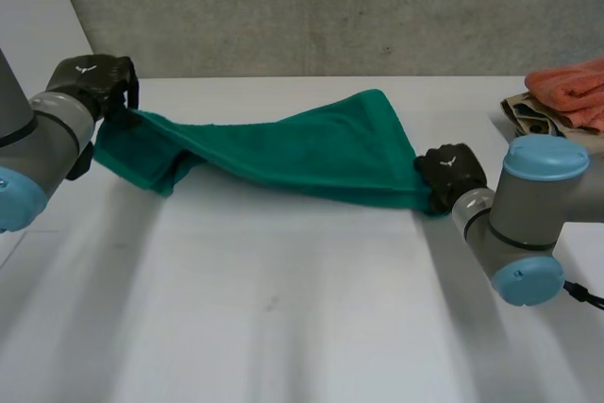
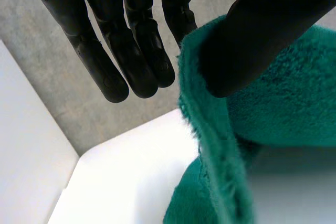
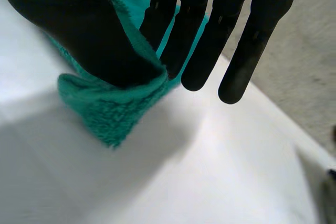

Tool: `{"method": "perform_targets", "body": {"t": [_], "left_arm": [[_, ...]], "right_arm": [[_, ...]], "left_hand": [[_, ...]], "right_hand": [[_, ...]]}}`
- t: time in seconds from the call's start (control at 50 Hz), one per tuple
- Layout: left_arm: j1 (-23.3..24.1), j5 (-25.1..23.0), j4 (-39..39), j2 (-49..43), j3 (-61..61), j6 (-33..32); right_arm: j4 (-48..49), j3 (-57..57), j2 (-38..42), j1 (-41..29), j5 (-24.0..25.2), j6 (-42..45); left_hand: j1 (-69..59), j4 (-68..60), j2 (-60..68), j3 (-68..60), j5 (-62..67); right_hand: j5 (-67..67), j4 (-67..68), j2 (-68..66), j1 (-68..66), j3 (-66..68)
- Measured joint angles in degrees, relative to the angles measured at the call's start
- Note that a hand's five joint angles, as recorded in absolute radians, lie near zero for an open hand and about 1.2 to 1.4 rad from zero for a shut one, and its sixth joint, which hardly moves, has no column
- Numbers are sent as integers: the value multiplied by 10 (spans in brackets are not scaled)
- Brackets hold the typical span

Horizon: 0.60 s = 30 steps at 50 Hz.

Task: Fold the laundry.

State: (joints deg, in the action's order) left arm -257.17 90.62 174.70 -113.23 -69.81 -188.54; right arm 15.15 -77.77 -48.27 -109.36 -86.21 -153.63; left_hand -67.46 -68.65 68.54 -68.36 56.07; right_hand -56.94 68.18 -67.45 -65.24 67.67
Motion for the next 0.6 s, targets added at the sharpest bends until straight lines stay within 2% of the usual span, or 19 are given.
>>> {"method": "perform_targets", "body": {"t": [0.14, 0.2, 0.24, 0.3, 0.32, 0.36, 0.42, 0.5, 0.6], "left_arm": [[-20, -14, -36, 24, -26, -44], [-29, -27, -66, 42, -43, -91], [-33, -38, -95, 55, -58, -137], [-36, -63, -172, 76, -92, -248], [-36, -67, -183, 79, -97, -265], [-34, -81, -242, 89, -125, -352], [-29, -94, -301, 98, -156, -452], [-15, -95, -321, 99, -172, -533], [3, -70, -280, 75, -152, -558]], "right_arm": [[-21, -26, -100, 25, 16, 30], [-74, -36, -151, 46, 41, 62], [-136, -41, -175, 60, 58, 101], [-300, -49, -200, 83, 79, 209], [-324, -51, -203, 86, 80, 225], [-421, -61, -212, 96, 84, 297], [-498, -72, -222, 97, 85, 366], [-503, -70, -225, 90, 79, 385], [-464, -44, -206, 85, 68, 364]], "left_hand": [[0, 0, 0, 0, 0], [0, 0, 0, 0, 0], [0, 0, 0, 0, 0], [0, 0, 0, 0, 0], [0, 0, 0, 0, 0], [0, 0, 0, 0, 0], [0, 0, 0, 0, 0], [0, 0, 0, 0, 0], [0, 0, 0, 0, 0]], "right_hand": [[0, 1, 0, 0, 1], [0, 1, 0, 0, 1], [0, 1, 0, 0, 1], [0, 1, 0, 0, 1], [0, 1, 0, 0, 1], [0, 1, 0, 0, 1], [0, 1, 0, 0, 1], [-4, 1, 0, 0, 1], [-4, 1, 0, 0, 1]]}}
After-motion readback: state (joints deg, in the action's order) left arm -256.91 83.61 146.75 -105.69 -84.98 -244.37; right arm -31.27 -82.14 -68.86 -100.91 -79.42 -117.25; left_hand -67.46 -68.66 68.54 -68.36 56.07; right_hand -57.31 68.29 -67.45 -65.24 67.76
